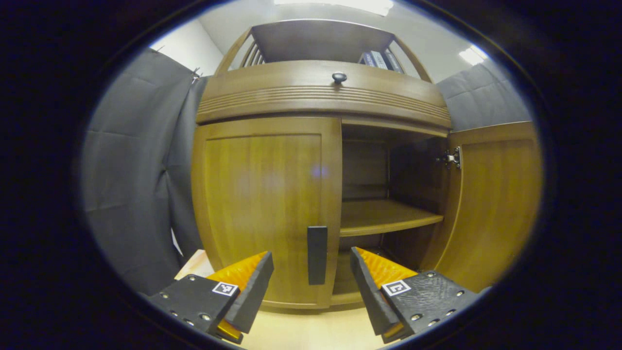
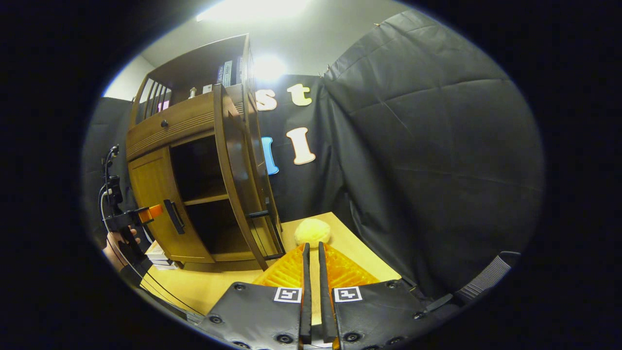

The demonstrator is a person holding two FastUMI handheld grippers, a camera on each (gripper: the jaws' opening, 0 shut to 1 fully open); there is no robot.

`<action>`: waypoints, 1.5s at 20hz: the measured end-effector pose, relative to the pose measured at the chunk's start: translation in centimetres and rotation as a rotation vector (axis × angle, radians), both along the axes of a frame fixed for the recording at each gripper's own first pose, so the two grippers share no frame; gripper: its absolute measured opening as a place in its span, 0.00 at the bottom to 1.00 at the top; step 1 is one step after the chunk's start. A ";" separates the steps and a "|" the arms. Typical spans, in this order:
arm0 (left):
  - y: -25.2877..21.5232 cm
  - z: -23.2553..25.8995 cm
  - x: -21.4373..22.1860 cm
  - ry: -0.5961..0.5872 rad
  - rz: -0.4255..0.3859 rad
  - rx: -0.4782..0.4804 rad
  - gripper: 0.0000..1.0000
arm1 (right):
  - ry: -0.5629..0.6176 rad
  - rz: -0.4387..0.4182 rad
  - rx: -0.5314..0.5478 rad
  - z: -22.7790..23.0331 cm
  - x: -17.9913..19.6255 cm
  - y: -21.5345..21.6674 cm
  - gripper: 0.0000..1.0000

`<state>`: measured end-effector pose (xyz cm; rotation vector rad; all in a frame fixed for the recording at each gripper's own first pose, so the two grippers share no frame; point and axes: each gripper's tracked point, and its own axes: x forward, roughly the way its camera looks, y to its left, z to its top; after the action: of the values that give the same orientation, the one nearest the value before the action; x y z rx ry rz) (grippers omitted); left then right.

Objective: Open the right door of the double-door shoe cabinet with the right hand, and open the left door with the left hand.

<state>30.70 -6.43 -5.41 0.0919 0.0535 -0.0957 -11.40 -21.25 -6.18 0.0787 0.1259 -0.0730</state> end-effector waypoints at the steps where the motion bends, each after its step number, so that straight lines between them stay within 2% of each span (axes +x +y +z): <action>1: -0.3 -0.4 1.0 0.006 -0.012 0.000 0.91 | -0.006 -0.016 -0.007 0.1 -0.4 0.1 0.00; 2: -0.7 -0.8 1.8 0.012 -0.025 0.001 0.91 | -0.011 -0.031 -0.013 0.4 -0.7 0.2 0.10; 3: -0.9 -1.1 2.5 0.015 -0.035 0.004 0.91 | -0.018 -0.034 -0.015 0.6 -0.9 0.5 0.00; 4: -1.1 -1.3 3.2 0.016 -0.042 0.008 0.91 | -0.021 -0.039 -0.021 0.8 -1.1 1.0 0.18; 10: -0.6 -2.8 6.2 0.036 -0.052 -0.036 0.91 | -0.028 -0.071 -0.051 0.7 -2.7 2.1 0.95; 11: -0.7 -3.0 6.7 0.037 -0.062 -0.043 0.91 | -0.023 -0.076 -0.051 0.5 -2.9 2.3 0.98; 12: -0.9 -3.1 7.1 0.036 -0.069 -0.042 0.86 | -0.018 -0.082 -0.051 0.3 -3.0 2.5 0.92; 15: -1.1 -3.2 7.9 0.038 -0.083 -0.020 0.73 | -0.013 -0.100 -0.048 0.4 -3.0 2.7 0.92; 16: -0.5 -3.1 8.2 0.031 -0.058 -0.013 0.68 | -0.013 -0.103 -0.046 0.4 -3.1 2.8 0.92; 19: -1.1 -4.3 8.9 0.056 -0.093 -0.034 0.55 | -0.011 -0.106 -0.047 0.3 -2.8 3.3 0.92; 20: -0.5 -4.2 8.7 0.050 -0.067 -0.021 0.55 | -0.009 -0.105 -0.049 0.2 -2.8 3.5 0.92; 22: -0.5 -4.3 9.3 0.038 -0.070 -0.024 0.29 | -0.004 -0.103 -0.051 0.2 -2.6 3.7 0.92; 25: -0.5 -4.4 9.3 0.016 -0.079 -0.012 0.29 | -0.003 -0.102 -0.047 0.1 -2.2 4.0 0.92; 28: -0.6 -4.5 9.2 0.015 -0.093 -0.021 0.17 | -0.001 -0.089 -0.047 0.1 -1.9 4.8 0.92; 30: -0.7 -4.6 9.2 0.024 -0.102 -0.030 0.18 | 0.002 -0.076 -0.051 -0.2 -1.7 5.2 0.92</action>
<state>39.94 -7.10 -10.02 0.0631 0.0713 -0.1996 -13.11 -16.00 -6.41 0.0327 0.1231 -0.1525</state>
